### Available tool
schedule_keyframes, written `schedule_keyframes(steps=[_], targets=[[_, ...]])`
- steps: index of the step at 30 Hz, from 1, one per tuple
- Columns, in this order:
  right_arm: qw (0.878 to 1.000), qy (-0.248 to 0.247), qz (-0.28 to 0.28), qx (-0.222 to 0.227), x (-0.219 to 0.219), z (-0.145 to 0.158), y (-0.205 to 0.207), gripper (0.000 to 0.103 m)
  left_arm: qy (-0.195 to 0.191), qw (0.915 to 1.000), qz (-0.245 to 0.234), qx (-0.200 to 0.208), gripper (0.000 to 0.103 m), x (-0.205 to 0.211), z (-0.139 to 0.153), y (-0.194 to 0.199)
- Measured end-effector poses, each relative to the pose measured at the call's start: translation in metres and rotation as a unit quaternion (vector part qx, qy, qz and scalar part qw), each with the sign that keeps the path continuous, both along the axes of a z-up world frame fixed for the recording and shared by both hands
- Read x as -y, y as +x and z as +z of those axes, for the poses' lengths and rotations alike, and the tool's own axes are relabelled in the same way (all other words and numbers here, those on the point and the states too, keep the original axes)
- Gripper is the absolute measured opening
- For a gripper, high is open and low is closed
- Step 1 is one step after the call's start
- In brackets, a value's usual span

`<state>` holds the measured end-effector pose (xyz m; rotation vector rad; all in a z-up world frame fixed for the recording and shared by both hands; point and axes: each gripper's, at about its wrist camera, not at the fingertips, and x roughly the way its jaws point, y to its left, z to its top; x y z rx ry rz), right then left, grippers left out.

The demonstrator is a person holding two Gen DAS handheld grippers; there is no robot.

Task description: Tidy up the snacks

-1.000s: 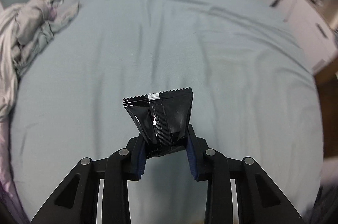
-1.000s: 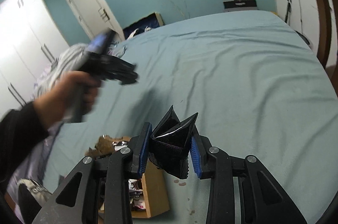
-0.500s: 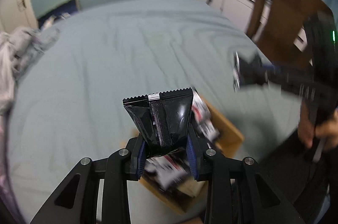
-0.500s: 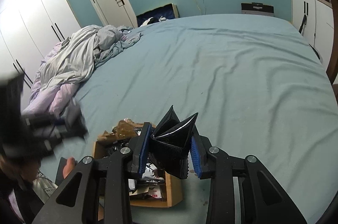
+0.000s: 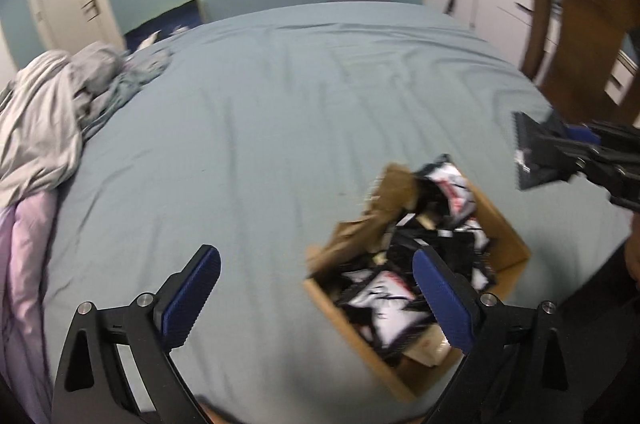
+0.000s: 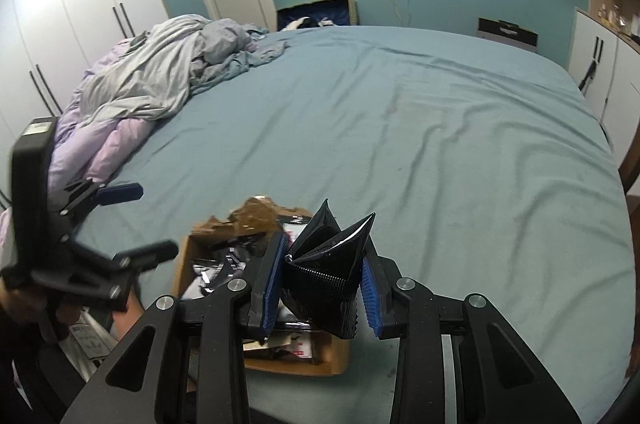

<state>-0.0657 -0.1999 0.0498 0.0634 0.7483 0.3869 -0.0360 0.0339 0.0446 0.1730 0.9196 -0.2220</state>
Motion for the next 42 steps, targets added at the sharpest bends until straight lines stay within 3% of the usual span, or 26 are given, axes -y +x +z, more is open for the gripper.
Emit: schedule_keyframes(steps=[5,8,11,16,17,20,21,23,28,33,42], targets=[[0.999,-0.004,0.037,-0.014,-0.006,-0.006,0.006,0.035,-0.024,0.9993,0.025,-0.014,0.098,-0.006,-0.004,0.004],[0.996,0.013,0.077,-0.042,-0.012,-0.011,0.011,0.036,-0.009,0.9995,0.028,-0.008,0.098,-0.006,-0.008,0.004],[0.993,0.004,0.106,-0.054,-0.023,-0.015,0.011,0.037,-0.020,0.9994,0.025,-0.013,0.098,-0.002,-0.007,0.004],[0.988,0.001,0.118,-0.095,-0.024,-0.023,0.025,0.038,-0.023,0.9992,0.028,-0.016,0.098,-0.001,-0.005,0.007],[0.989,0.016,0.111,-0.098,-0.016,-0.022,0.030,0.040,-0.022,0.9992,0.029,-0.016,0.098,-0.001,-0.005,0.007],[0.993,0.051,0.050,-0.095,0.013,-0.015,0.043,0.069,-0.016,0.9992,0.034,-0.015,0.098,-0.002,-0.005,0.006],[0.994,0.055,0.032,-0.091,0.019,-0.015,0.044,0.073,-0.010,0.9992,0.037,-0.014,0.099,-0.002,-0.006,0.007],[0.995,0.057,-0.007,-0.080,0.035,-0.011,0.046,0.073,0.009,0.9989,0.045,-0.010,0.100,0.000,-0.007,0.008],[0.996,0.032,-0.032,-0.083,0.042,-0.010,0.044,0.073,0.036,0.9984,0.044,0.001,0.100,0.004,-0.008,0.008],[0.996,0.002,-0.030,-0.089,0.033,-0.009,0.042,0.073,0.068,0.9966,0.036,0.029,0.103,0.012,-0.004,0.000],[0.997,-0.057,-0.002,-0.056,-0.006,-0.003,0.023,0.073,0.074,0.9964,0.025,0.034,0.103,0.016,-0.001,-0.005]])
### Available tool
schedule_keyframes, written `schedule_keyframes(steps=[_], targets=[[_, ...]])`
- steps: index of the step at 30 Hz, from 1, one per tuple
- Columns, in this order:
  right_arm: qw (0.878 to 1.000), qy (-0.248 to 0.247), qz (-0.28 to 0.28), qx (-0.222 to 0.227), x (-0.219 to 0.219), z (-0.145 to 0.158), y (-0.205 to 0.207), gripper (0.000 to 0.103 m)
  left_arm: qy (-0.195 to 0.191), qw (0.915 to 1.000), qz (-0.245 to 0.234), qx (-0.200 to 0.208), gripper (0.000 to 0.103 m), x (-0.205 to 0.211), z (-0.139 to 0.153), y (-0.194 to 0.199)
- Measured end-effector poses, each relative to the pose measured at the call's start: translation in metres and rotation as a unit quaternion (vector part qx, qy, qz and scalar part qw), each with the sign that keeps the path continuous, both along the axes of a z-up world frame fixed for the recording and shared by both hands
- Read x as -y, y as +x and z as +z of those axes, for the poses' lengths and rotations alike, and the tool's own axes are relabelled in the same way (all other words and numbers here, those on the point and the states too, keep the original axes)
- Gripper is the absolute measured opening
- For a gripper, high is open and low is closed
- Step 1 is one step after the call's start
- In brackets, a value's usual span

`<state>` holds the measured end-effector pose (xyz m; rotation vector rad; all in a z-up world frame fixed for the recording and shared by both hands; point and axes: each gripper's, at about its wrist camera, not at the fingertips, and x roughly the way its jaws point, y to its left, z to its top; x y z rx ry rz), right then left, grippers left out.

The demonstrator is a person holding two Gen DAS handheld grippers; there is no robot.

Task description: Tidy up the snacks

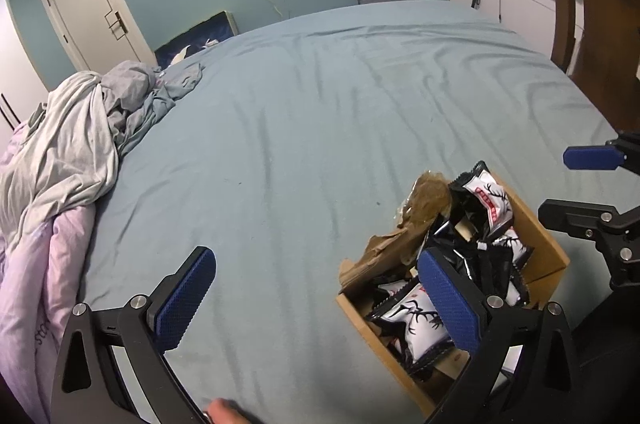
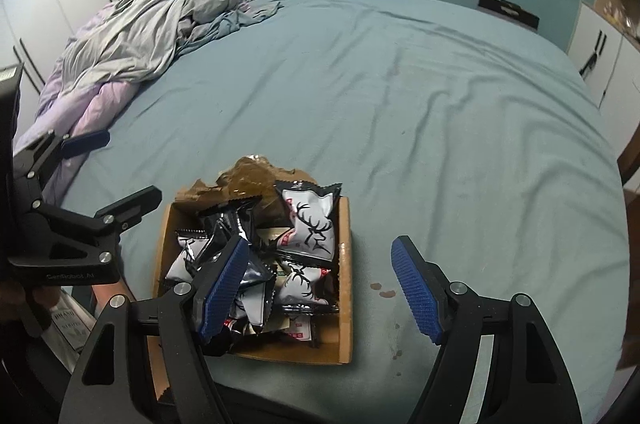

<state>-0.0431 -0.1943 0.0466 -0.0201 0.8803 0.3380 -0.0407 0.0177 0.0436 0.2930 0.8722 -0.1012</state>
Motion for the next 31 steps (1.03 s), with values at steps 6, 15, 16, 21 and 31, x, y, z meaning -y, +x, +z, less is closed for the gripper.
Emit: schedule_keyframes(steps=[6,15,16,21,31], targets=[[1.000,-0.001,0.004,0.004,-0.0024,-0.0049,0.0034,0.073,-0.008,0.9999,-0.006,-0.005,0.103,0.0010,-0.0008,0.0010],[1.000,-0.009,-0.001,-0.001,-0.0006,-0.0063,0.0060,0.073,-0.009,0.9998,-0.010,-0.016,0.103,0.0031,-0.0038,0.0042],[1.000,-0.012,0.000,-0.001,-0.0014,-0.0064,0.0062,0.073,-0.008,0.9998,-0.010,-0.017,0.103,0.0033,-0.0044,0.0046],[1.000,-0.016,0.004,-0.001,-0.0050,-0.0058,0.0055,0.073,0.000,0.9998,-0.013,-0.017,0.103,0.0058,-0.0052,0.0040],[1.000,-0.006,-0.009,-0.009,-0.0019,-0.0066,0.0075,0.073,-0.005,0.9998,-0.016,-0.012,0.103,0.0038,-0.0040,0.0036]])
